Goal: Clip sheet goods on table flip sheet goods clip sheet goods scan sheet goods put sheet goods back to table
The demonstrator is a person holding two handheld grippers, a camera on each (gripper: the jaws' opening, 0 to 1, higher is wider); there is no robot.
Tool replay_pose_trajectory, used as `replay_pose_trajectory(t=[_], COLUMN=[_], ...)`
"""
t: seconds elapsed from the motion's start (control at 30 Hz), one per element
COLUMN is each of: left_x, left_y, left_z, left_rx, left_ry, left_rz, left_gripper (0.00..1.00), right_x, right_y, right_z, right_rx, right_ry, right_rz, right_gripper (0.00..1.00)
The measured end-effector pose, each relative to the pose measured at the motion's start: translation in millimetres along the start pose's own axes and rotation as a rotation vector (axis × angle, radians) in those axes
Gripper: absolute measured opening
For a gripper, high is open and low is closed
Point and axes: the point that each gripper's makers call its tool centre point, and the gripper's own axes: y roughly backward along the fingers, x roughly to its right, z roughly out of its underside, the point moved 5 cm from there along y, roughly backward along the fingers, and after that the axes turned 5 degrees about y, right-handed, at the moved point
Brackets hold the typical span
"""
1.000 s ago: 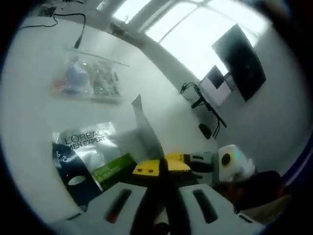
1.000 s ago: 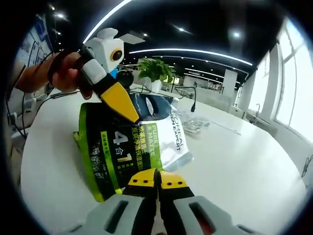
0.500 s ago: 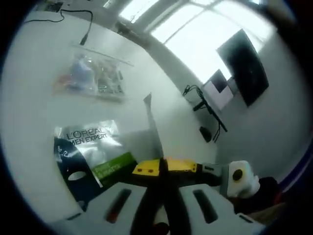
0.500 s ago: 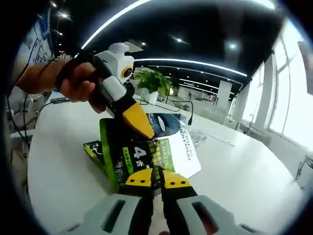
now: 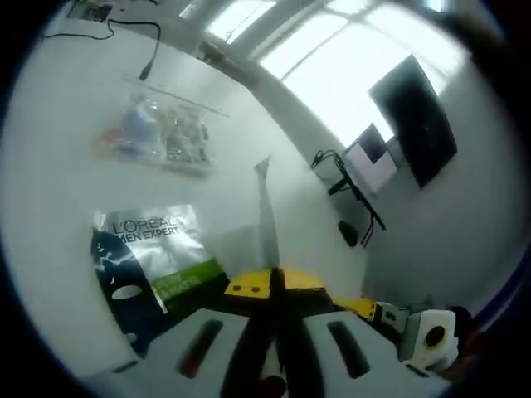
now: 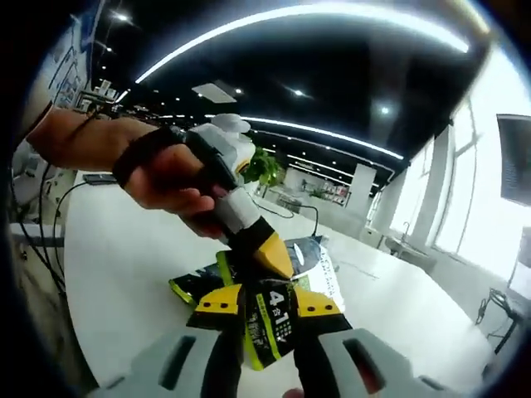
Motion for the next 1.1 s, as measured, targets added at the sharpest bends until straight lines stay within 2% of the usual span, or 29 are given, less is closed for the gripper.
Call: replay_pose_trajectory(t=[0.13, 0.37, 0.53, 0.63, 0.8, 0.97, 1.1], left_x=[2.0, 0.3, 1.6, 3.3, 3.5, 4.0, 3.7], left_y=[1, 2, 4, 4, 5, 5, 7], left_z=[0.5, 1.2, 2.0, 2.8, 4.7, 6.6, 7.4], left_rx=[0.012, 0.047, 0.066, 0.072, 0.087, 0.095, 0.095], left_ry=[0.006, 0.044, 0.062, 0.074, 0.088, 0.1, 0.088], left_rz=[-0.007, -0.033, -0.047, -0.05, -0.066, -0.07, -0.074], left_gripper=[0.0, 0.0, 0.0, 0.0, 0.0, 0.0, 0.0], right_x=[-14, -19, -24, -26, -23, -32, -28], right_y=[-3, -7, -13, -17, -24, -28, -26], right_z=[-0.1, 5.2, 4.9, 3.7, 6.3, 4.9, 6.5], right_rx=[-0.02, -0.07, -0.091, -0.104, -0.156, -0.162, -0.171], right_ry=[-0.003, 0.021, 0.061, 0.102, 0.228, 0.261, 0.268], right_rz=[0.013, 0.15, 0.19, 0.217, 0.314, 0.317, 0.339], right_gripper=[0.24, 0.26, 0.27, 0.26, 0.25, 0.17, 0.1])
